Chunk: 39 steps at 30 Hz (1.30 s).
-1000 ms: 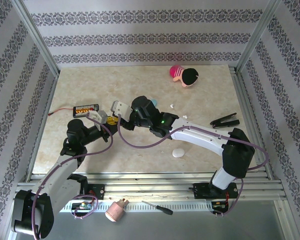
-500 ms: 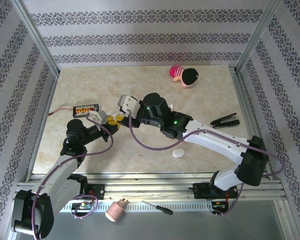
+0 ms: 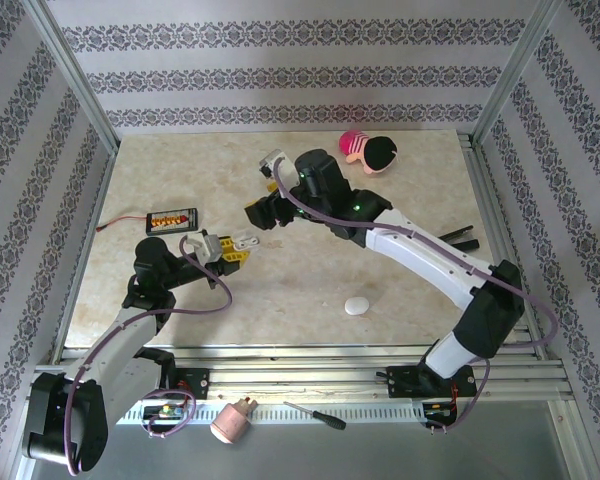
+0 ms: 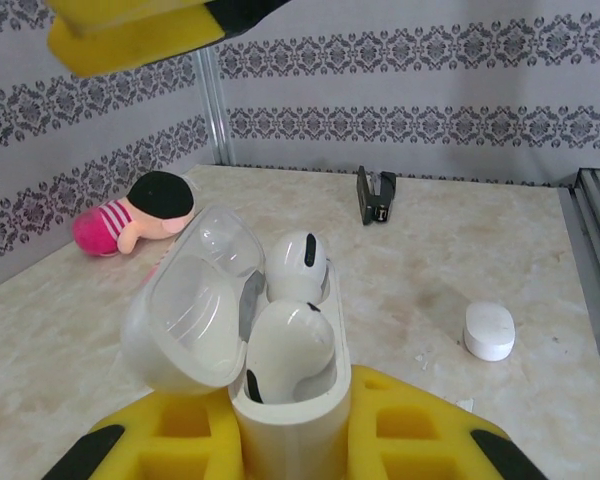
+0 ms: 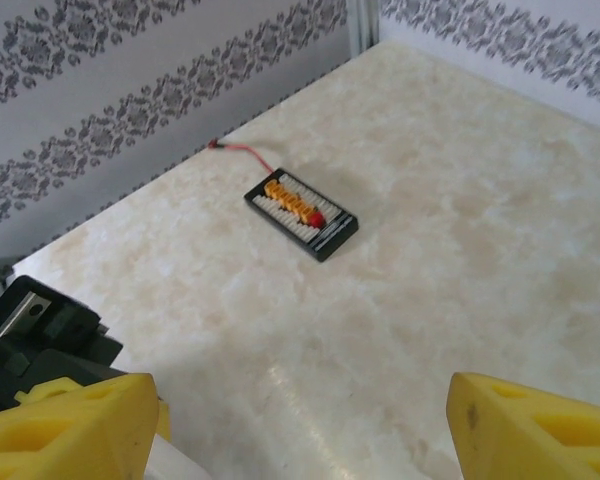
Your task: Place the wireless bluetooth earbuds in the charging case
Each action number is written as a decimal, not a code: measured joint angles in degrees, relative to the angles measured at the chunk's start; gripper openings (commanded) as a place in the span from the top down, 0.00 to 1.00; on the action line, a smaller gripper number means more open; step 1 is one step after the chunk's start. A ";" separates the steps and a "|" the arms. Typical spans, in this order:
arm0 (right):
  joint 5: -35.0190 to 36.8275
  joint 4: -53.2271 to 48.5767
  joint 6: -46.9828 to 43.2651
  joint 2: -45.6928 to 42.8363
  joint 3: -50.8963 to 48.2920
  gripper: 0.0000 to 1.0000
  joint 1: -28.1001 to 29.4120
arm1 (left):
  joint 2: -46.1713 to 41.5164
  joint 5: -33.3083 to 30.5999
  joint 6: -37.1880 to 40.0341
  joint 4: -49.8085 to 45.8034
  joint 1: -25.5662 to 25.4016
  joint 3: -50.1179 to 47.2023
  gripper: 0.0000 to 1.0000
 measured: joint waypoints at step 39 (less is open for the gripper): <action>-15.32 -19.45 -35.23 0.04 -1.70 0.38 2.29 | -3.52 3.85 1.77 -4.72 -1.46 0.39 0.99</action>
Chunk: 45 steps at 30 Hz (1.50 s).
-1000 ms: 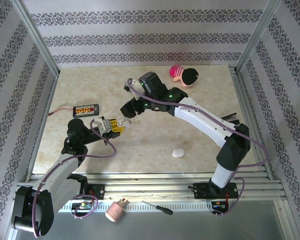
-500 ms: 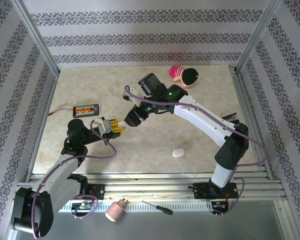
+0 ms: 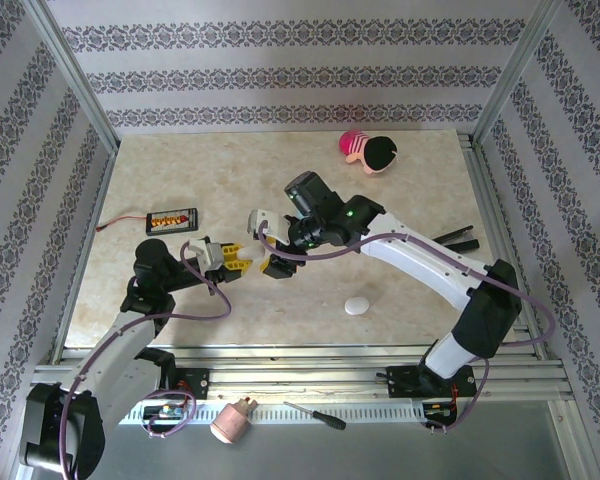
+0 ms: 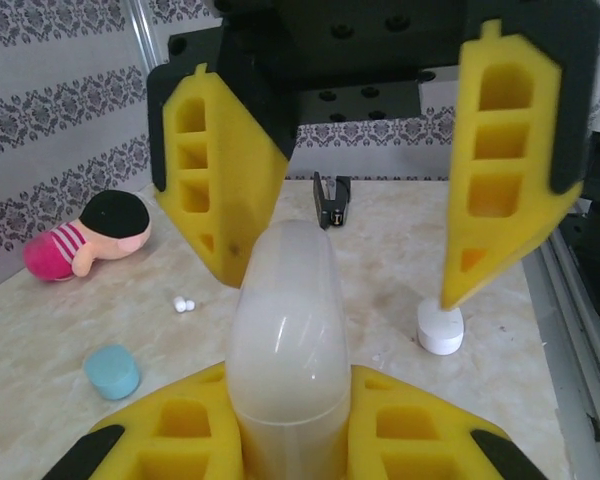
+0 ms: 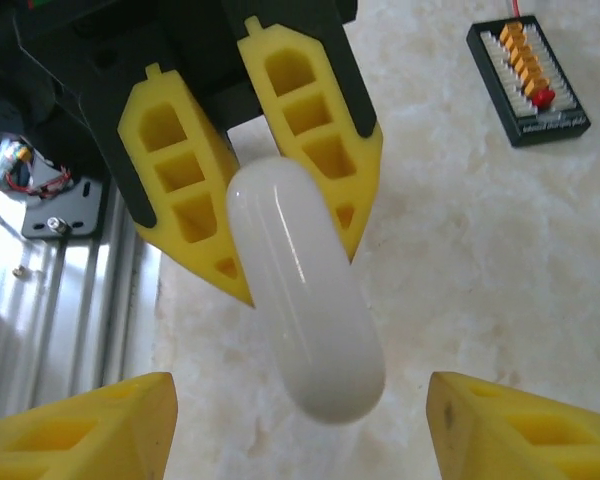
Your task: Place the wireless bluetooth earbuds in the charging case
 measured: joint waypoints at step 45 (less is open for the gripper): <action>18.51 32.11 49.11 27.91 -3.08 0.74 -9.81 | 3.74 -23.89 -0.17 5.70 -5.75 -7.67 0.00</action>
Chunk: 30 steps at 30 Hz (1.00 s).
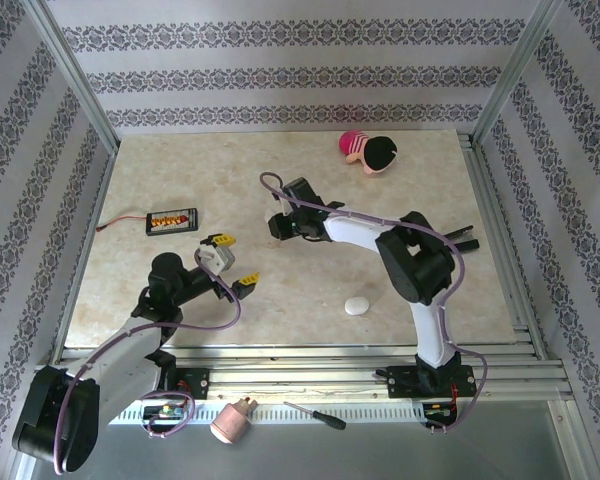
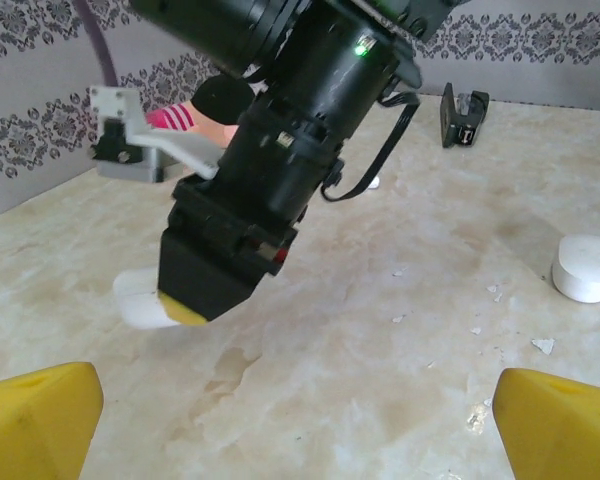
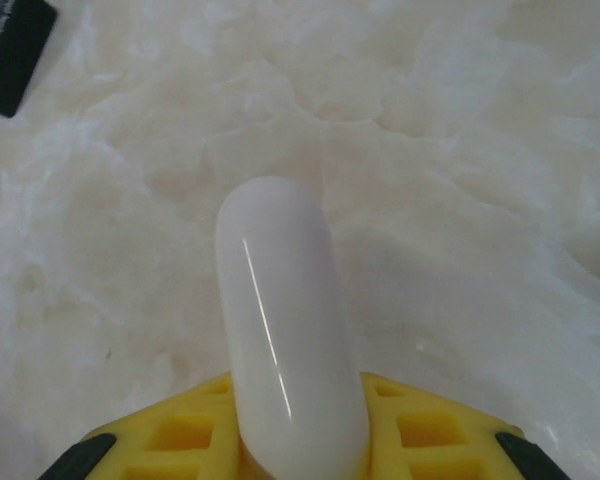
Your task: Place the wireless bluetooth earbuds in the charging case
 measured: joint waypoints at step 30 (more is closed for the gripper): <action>-1.16 2.05 -25.83 -42.29 -32.13 0.04 -5.03 | 16.33 -0.42 3.10 -1.95 -15.58 10.21 0.00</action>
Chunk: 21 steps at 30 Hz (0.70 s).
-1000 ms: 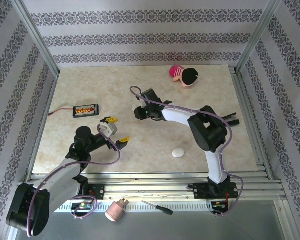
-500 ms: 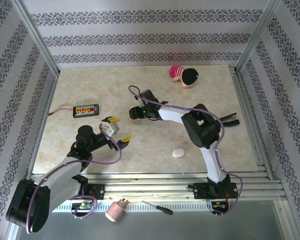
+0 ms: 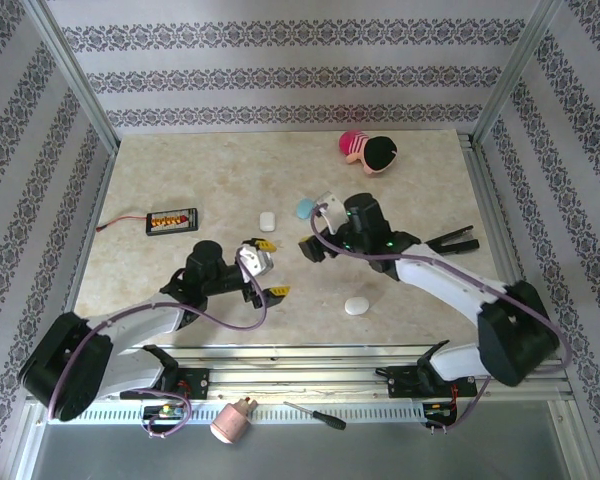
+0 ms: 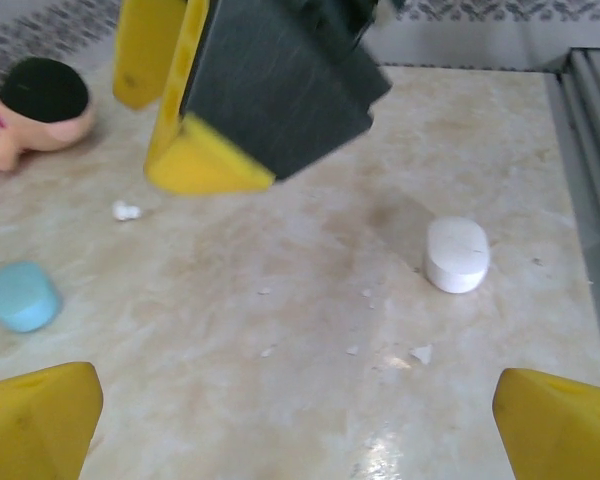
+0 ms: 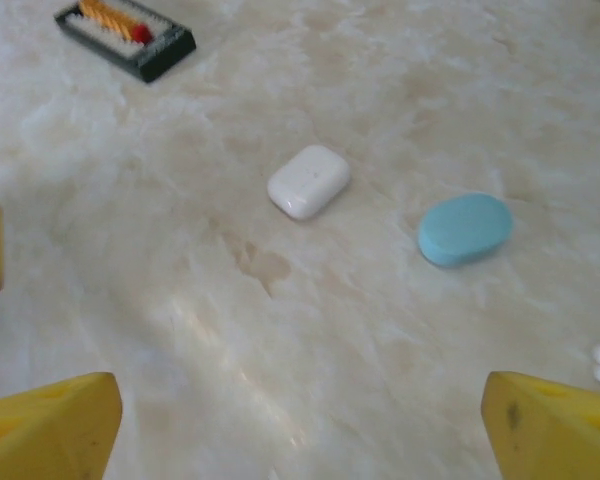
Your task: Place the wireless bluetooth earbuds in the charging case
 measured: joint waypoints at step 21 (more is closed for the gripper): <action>7.04 -41.00 -37.83 -8.24 -4.48 0.06 2.47 | 7.89 -2.25 -1.18 6.45 -7.23 0.17 0.01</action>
